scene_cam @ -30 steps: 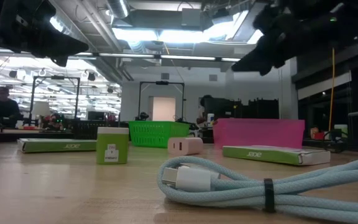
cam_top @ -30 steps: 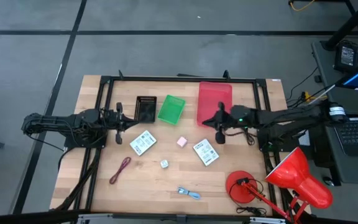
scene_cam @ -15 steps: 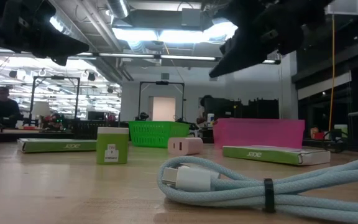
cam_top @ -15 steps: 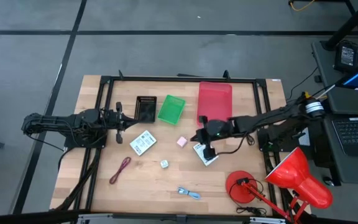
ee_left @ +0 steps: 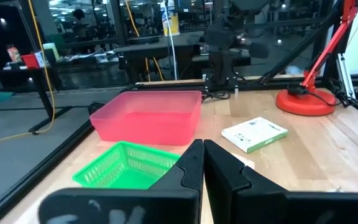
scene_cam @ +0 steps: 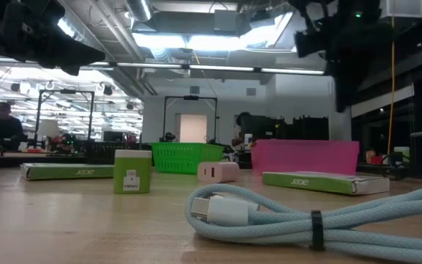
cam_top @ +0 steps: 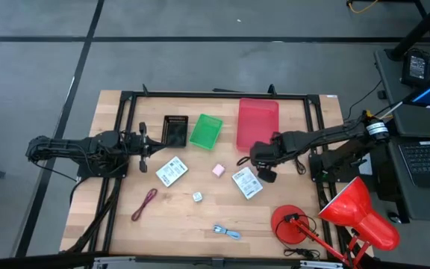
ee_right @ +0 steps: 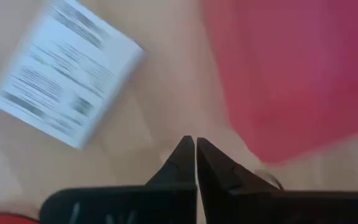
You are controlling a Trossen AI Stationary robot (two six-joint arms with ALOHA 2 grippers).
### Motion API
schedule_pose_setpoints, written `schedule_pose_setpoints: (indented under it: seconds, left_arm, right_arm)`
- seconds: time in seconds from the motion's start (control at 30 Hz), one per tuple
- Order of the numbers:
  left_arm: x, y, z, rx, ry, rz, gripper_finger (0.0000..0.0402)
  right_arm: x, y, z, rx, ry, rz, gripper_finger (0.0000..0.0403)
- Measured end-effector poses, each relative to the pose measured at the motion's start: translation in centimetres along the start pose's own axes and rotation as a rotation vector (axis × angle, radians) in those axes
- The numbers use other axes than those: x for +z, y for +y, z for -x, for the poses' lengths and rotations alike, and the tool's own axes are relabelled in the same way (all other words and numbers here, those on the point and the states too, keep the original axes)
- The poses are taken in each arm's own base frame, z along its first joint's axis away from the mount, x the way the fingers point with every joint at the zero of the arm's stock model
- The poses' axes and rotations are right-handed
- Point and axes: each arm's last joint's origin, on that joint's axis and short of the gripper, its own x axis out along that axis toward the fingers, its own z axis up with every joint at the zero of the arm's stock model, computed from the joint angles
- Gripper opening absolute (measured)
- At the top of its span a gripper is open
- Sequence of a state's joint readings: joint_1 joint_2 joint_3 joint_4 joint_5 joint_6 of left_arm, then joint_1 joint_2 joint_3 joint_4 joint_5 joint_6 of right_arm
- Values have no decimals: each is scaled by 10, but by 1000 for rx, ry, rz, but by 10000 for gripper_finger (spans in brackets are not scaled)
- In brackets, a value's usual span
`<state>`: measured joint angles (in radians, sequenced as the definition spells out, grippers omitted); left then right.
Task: Pick and place items into bin
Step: Put the black charger cable into the red bin
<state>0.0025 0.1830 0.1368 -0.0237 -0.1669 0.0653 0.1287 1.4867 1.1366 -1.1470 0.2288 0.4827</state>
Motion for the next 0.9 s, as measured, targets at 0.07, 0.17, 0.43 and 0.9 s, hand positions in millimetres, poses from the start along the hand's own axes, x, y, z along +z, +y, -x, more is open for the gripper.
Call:
schedule_pose_setpoints:
  seconds: [0.07, 0.17, 0.43, 0.9]
  left_arm:
    - [1, 0, 0, 0, -7, 0, 6]
    - [2, 0, 0, 1, -16, 1, 6]
    - [6, 0, 0, 5, -58, -43, 6]
    - [5, 4, 0, 114, -47, -41, 6]
  right_arm:
    - [-8, -5, 0, -60, 36, -17, 0]
    - [-19, -13, -2, -86, 55, -74, 0]
    - [-58, -42, 3, -52, 0, -257, 0]
    - [-94, -62, 7, 8, -73, -431, 2]
